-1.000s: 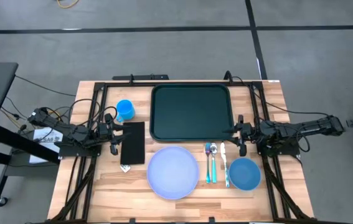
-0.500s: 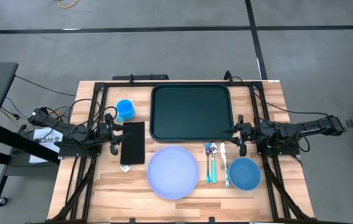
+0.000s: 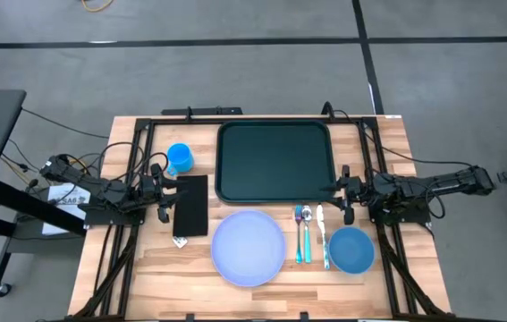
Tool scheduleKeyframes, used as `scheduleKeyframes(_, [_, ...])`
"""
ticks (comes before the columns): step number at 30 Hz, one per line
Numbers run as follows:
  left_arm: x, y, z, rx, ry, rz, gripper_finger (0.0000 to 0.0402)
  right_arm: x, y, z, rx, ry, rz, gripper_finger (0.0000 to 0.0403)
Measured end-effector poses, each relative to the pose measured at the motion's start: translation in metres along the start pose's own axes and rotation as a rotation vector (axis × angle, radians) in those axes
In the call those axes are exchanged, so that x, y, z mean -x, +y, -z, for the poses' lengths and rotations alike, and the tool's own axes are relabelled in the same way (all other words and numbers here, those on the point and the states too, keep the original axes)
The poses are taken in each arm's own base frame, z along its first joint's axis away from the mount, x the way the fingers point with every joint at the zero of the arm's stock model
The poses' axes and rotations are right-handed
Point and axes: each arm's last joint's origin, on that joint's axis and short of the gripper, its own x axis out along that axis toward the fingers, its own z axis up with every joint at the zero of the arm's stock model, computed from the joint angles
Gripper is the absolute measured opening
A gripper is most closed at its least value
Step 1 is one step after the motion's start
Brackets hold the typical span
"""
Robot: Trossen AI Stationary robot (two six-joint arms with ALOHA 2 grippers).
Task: Set up tray
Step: Put the light blue cup on the black tray
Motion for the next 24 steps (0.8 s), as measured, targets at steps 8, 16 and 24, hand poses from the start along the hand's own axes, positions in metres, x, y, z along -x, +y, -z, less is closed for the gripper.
scheduleKeyframes(8, [0.000, 0.000, 0.000, 0.054, 0.000, 0.000, 0.0132, 0.000, 0.000, 0.000, -0.001, -0.004, 0.000, 0.0133])
scheduleKeyframes(16, [0.000, 0.003, 0.000, -0.097, -0.002, -0.109, 0.0132, 0.000, 0.000, -0.005, -0.010, -0.064, -0.004, 0.0134])
scheduleKeyframes(24, [0.000, 0.003, 0.000, -0.099, 0.001, -0.118, 0.0132, 0.002, 0.002, -0.019, -0.047, -0.198, -0.040, 0.0134])
